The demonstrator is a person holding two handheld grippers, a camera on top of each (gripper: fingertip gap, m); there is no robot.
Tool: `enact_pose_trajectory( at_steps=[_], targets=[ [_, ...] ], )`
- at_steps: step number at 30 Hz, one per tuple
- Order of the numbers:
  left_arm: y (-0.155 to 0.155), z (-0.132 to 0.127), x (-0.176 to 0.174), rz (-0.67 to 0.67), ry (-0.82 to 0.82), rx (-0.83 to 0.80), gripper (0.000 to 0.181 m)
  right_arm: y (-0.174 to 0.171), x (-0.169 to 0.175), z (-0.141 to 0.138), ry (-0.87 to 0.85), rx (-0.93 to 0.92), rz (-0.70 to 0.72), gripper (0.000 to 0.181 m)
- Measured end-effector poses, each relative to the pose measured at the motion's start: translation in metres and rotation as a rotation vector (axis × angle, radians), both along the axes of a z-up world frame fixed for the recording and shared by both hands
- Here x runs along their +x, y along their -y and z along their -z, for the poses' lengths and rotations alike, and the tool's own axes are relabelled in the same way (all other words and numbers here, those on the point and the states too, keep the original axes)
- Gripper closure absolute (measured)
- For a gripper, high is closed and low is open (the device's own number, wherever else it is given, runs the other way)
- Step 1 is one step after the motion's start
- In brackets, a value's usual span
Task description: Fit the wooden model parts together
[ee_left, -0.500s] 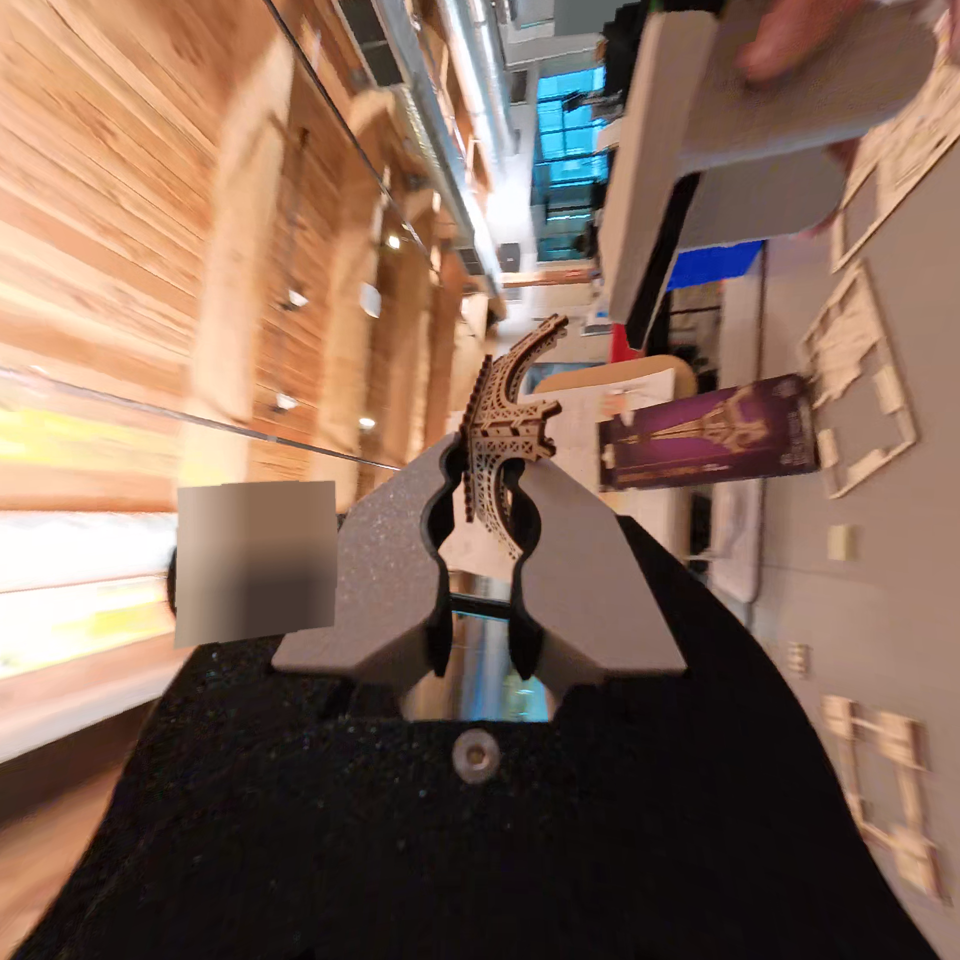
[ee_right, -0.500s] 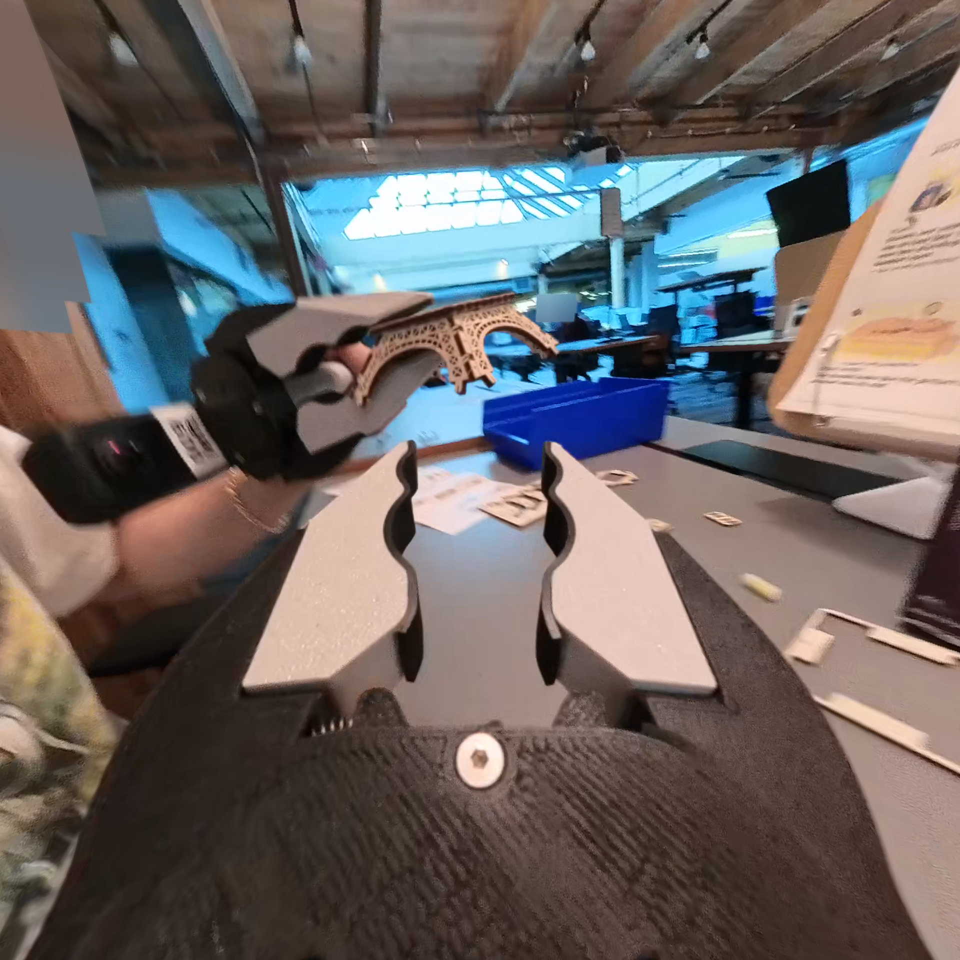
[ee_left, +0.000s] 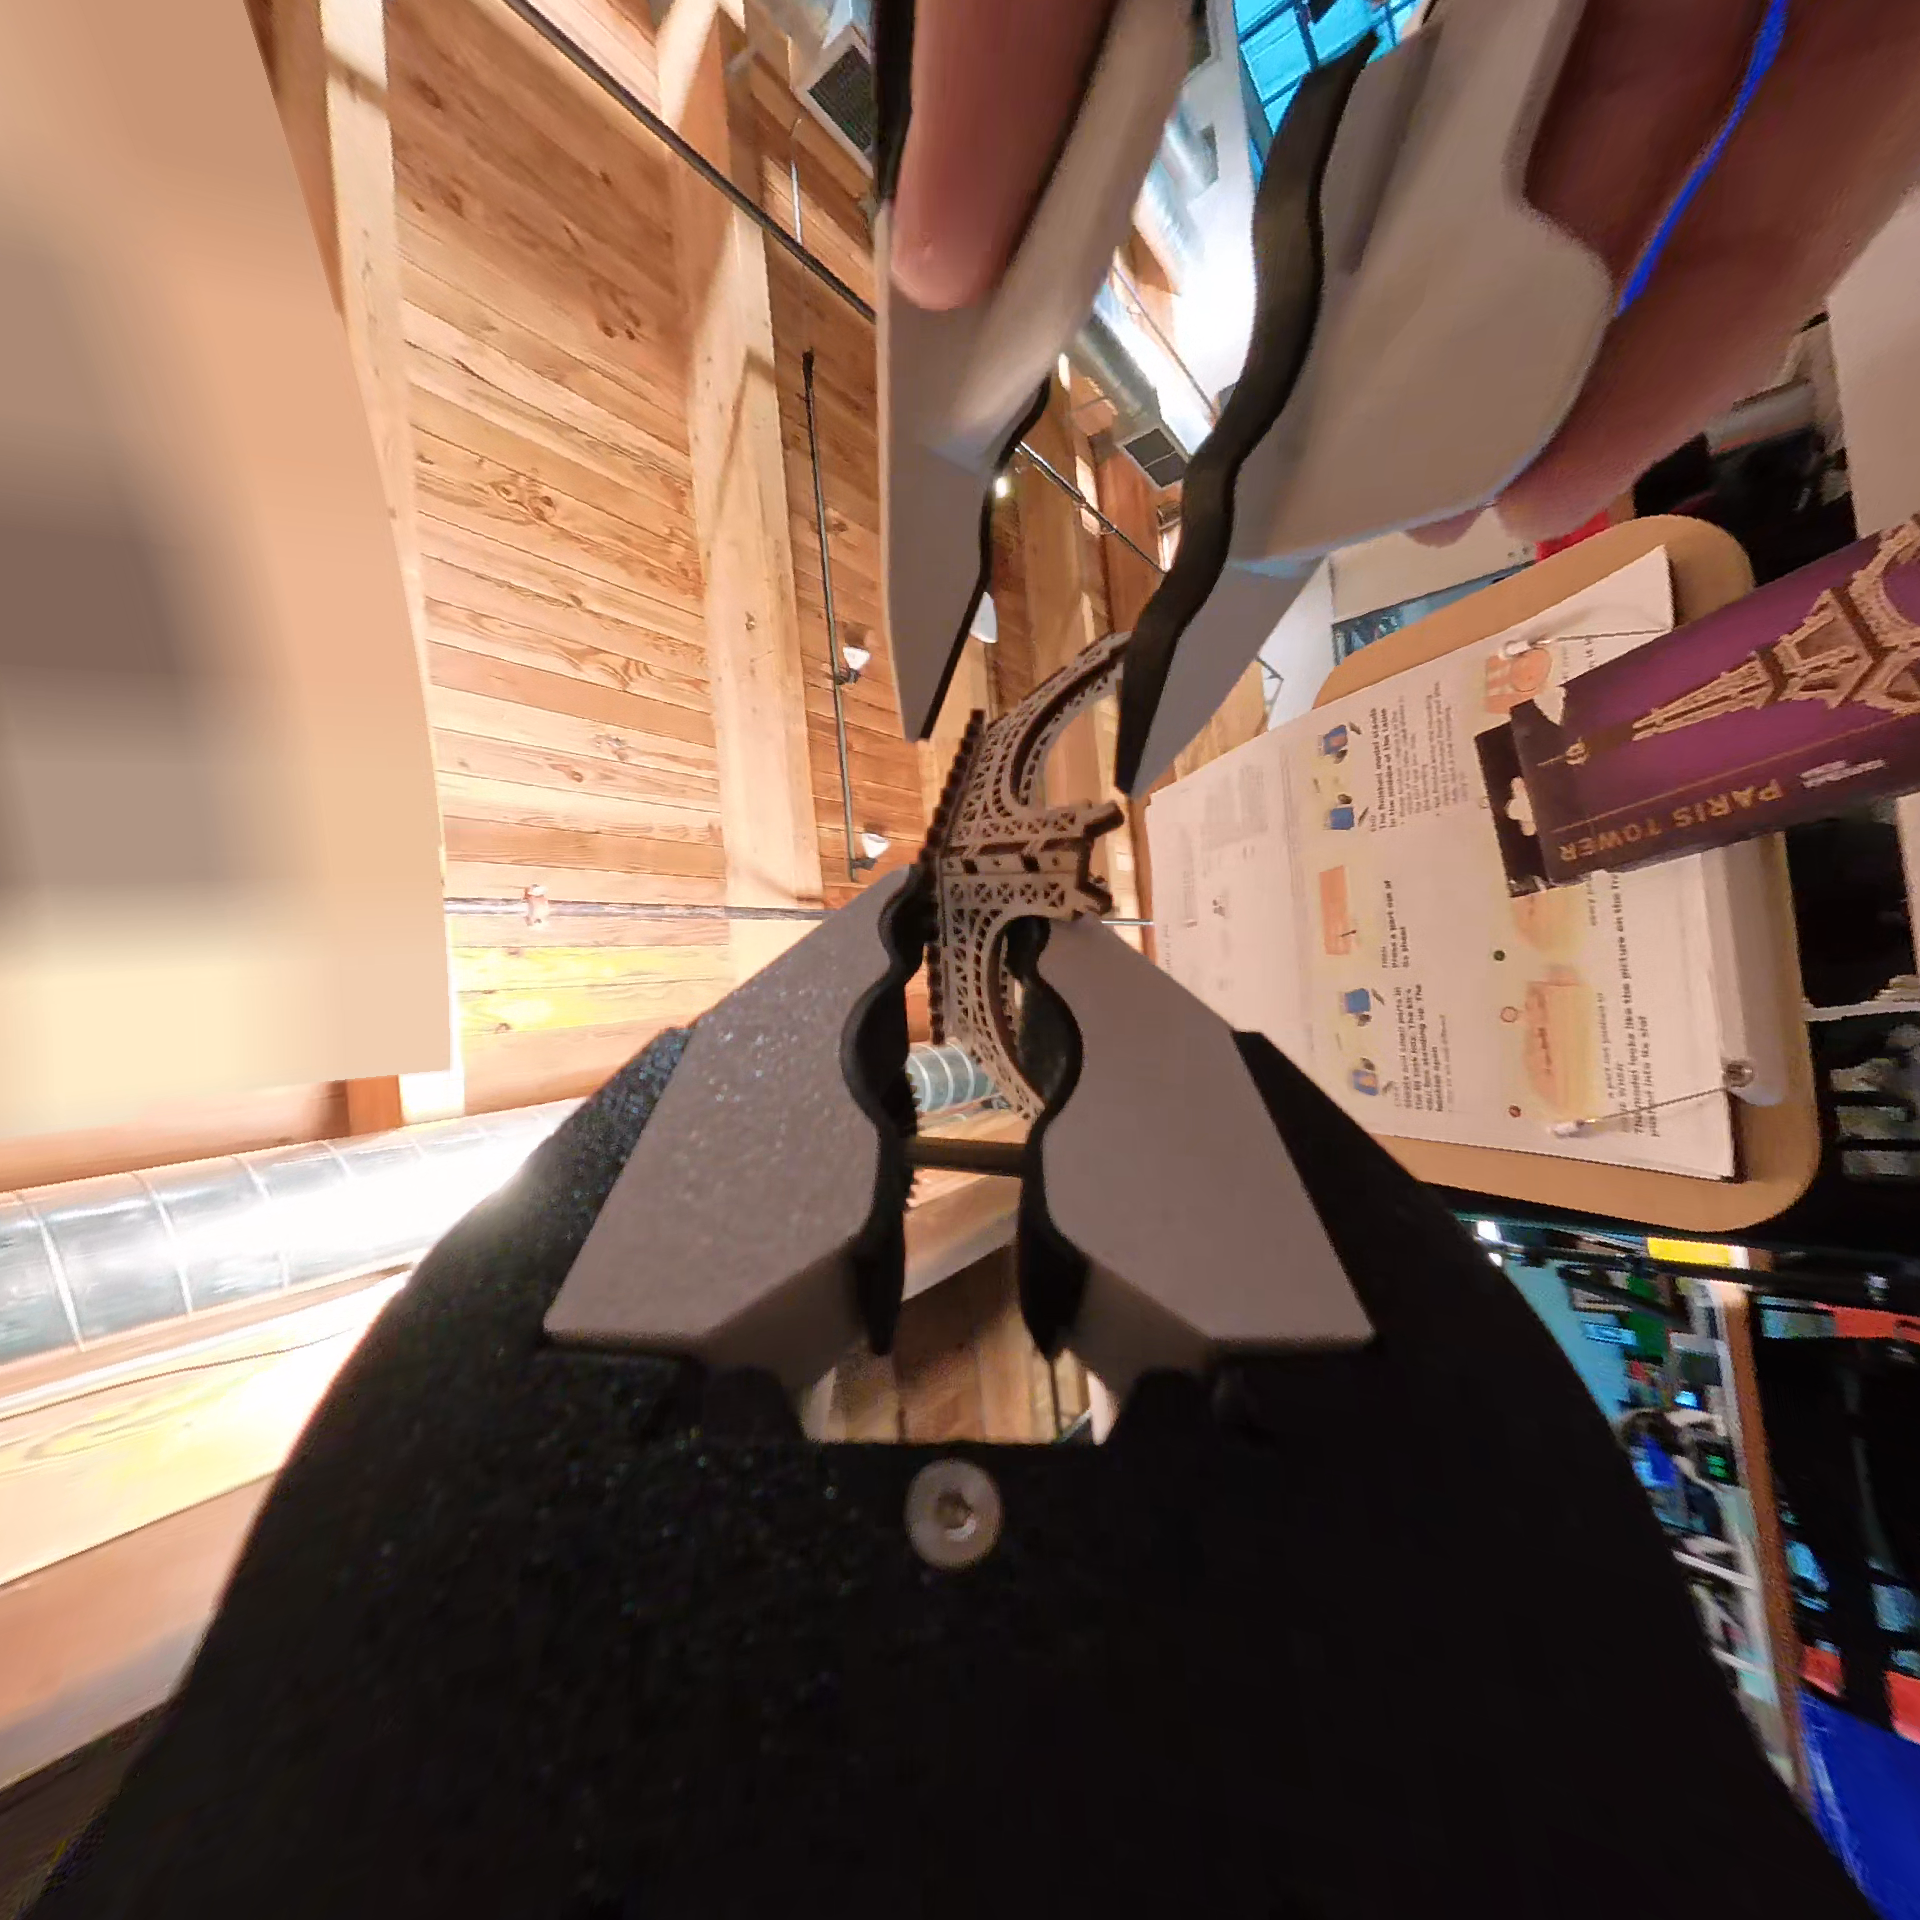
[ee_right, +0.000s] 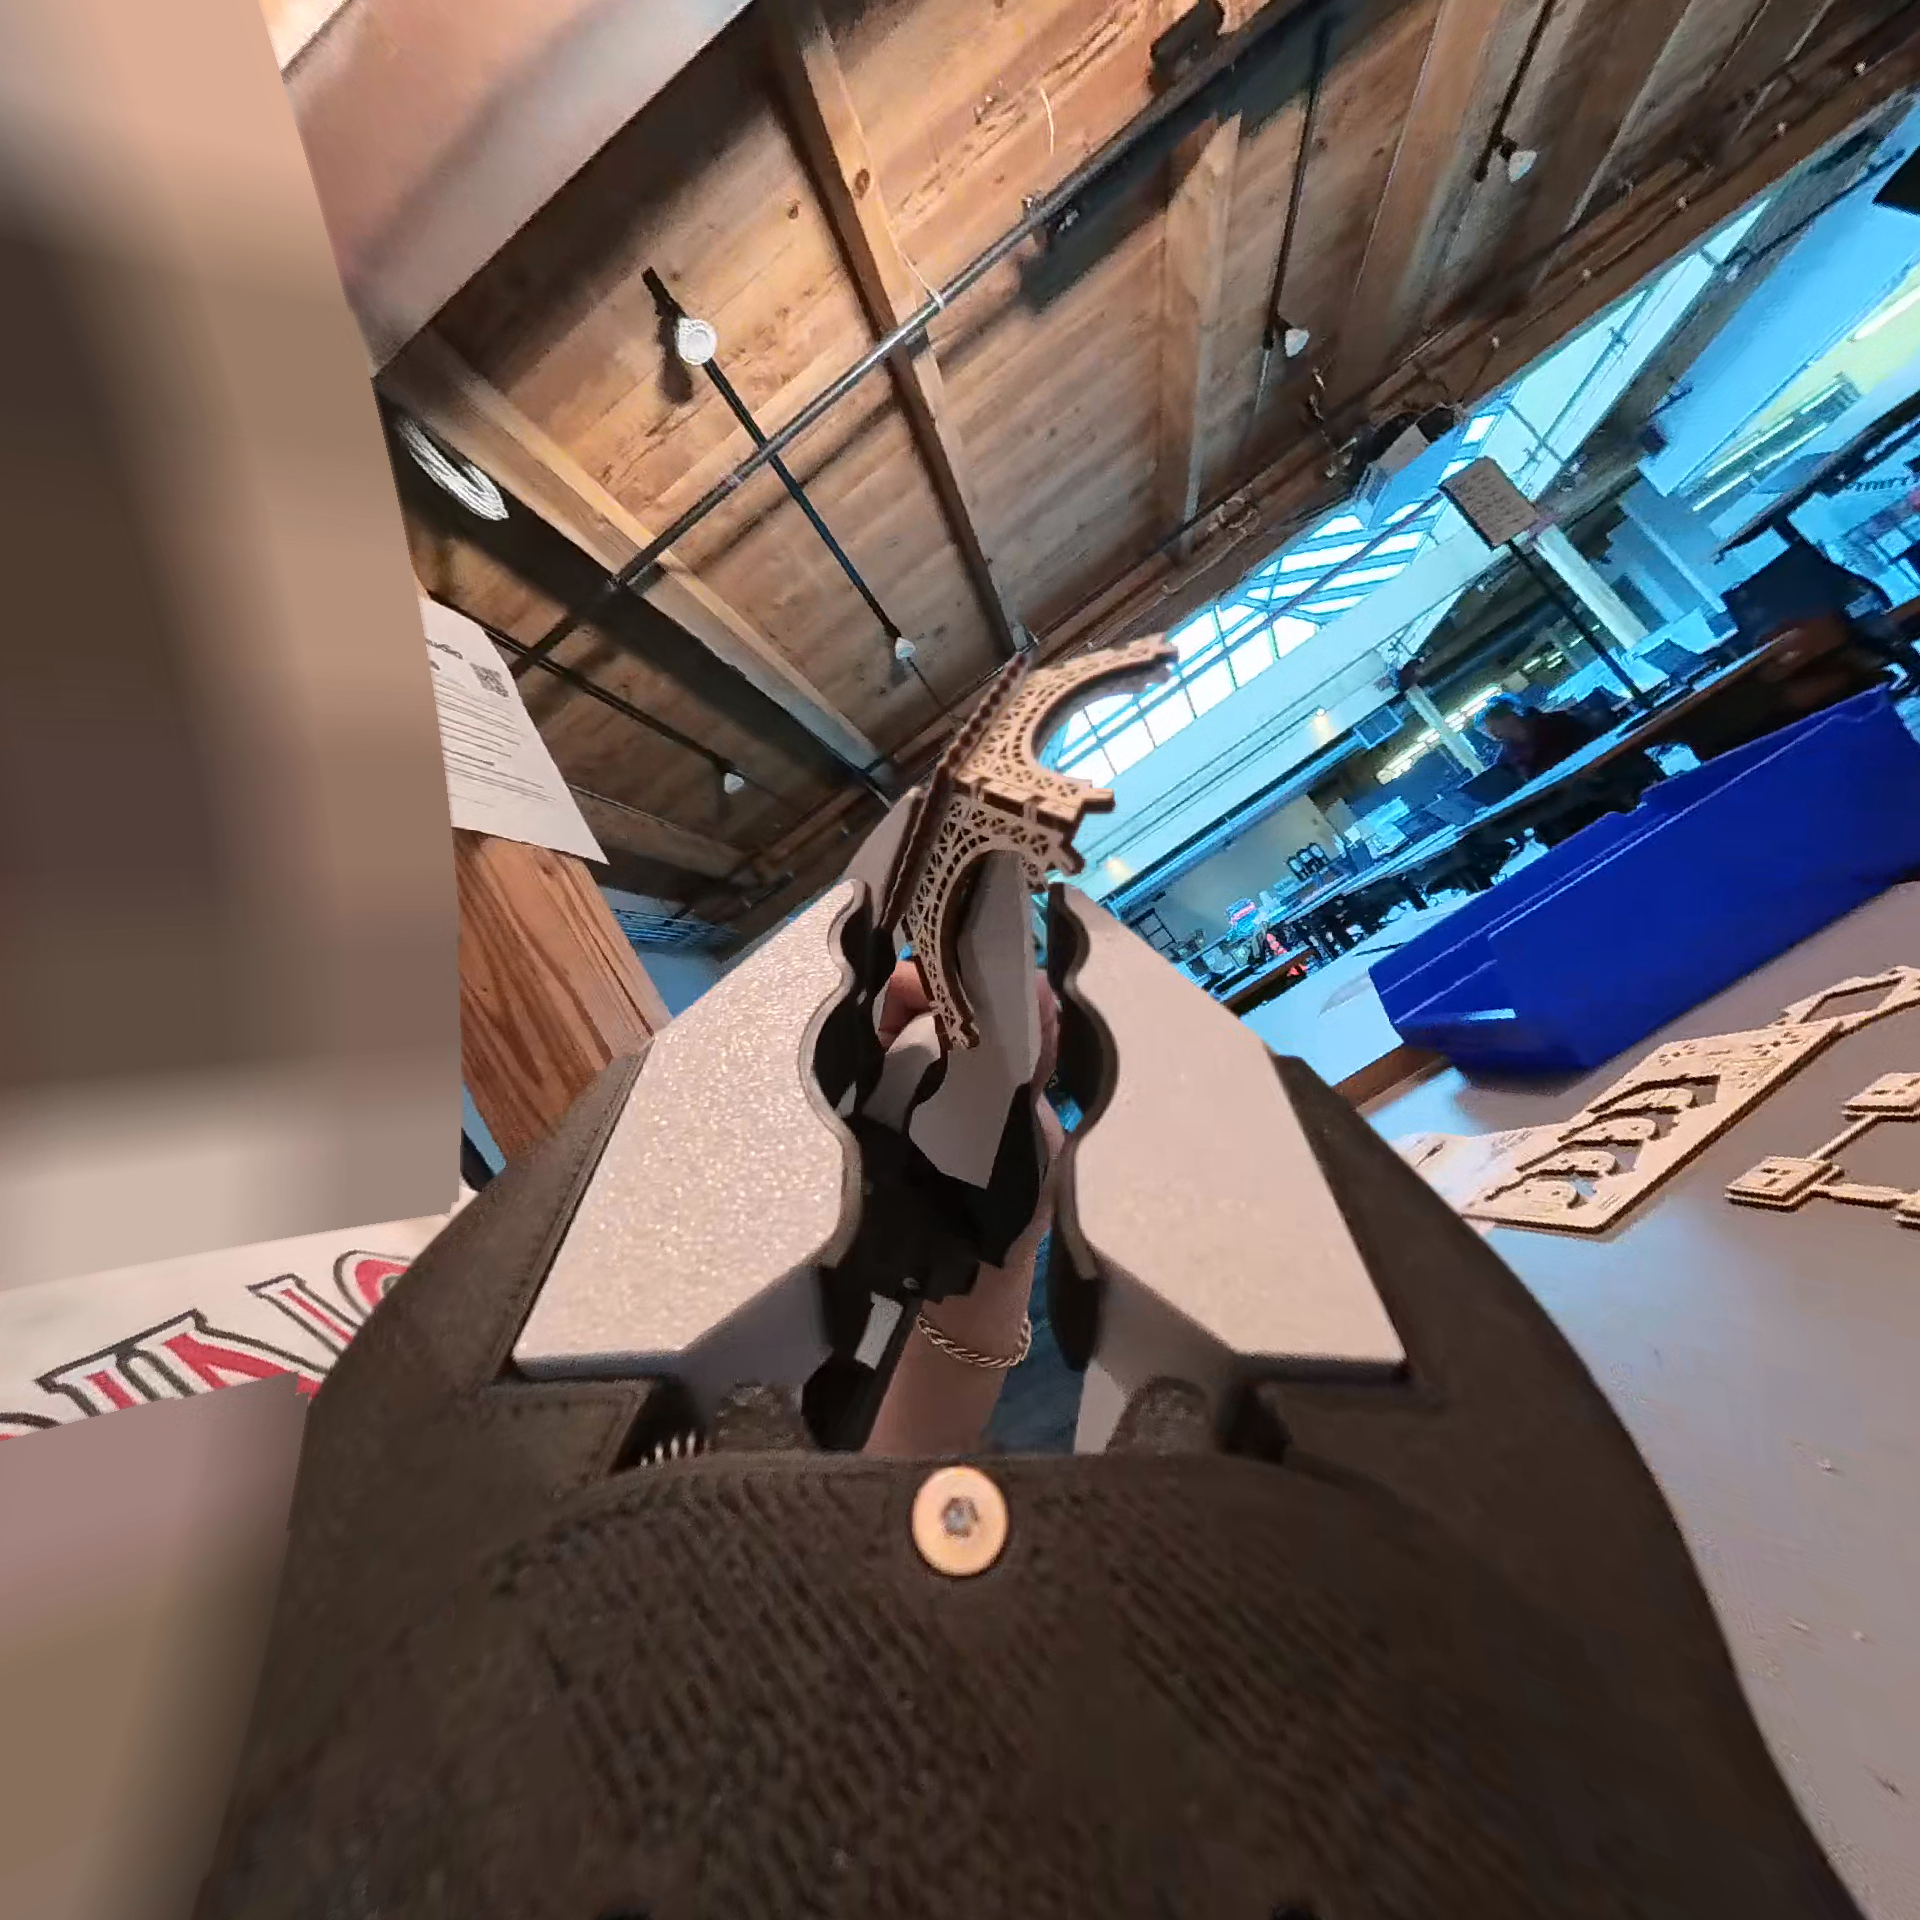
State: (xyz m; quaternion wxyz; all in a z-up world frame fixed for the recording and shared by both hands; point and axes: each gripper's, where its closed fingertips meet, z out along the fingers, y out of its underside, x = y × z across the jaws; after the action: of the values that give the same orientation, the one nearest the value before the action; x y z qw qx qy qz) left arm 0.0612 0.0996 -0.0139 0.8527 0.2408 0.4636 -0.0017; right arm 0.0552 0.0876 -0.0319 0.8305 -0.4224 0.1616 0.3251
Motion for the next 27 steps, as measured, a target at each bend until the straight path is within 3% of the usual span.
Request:
enact_pose_trajectory(
  at_steps=[4,19,24,27],
  targets=[
    [0.006,-0.001,-0.004,-0.006,0.061,0.046,0.170,0.002,0.002,-0.006,-0.055,0.024,0.015,0.143],
    [0.015,0.004,-0.001,-0.012,0.081,0.113,0.169,0.006,0.014,-0.007,-0.258,0.091,0.038,0.155],
    [0.016,0.011,0.003,-0.012,0.061,0.138,0.168,0.006,0.017,-0.003,-0.255,0.058,0.070,0.157],
    [0.017,0.018,0.005,-0.009,0.054,0.149,0.164,0.007,0.014,-0.007,-0.244,0.070,0.059,0.168]
  ],
)
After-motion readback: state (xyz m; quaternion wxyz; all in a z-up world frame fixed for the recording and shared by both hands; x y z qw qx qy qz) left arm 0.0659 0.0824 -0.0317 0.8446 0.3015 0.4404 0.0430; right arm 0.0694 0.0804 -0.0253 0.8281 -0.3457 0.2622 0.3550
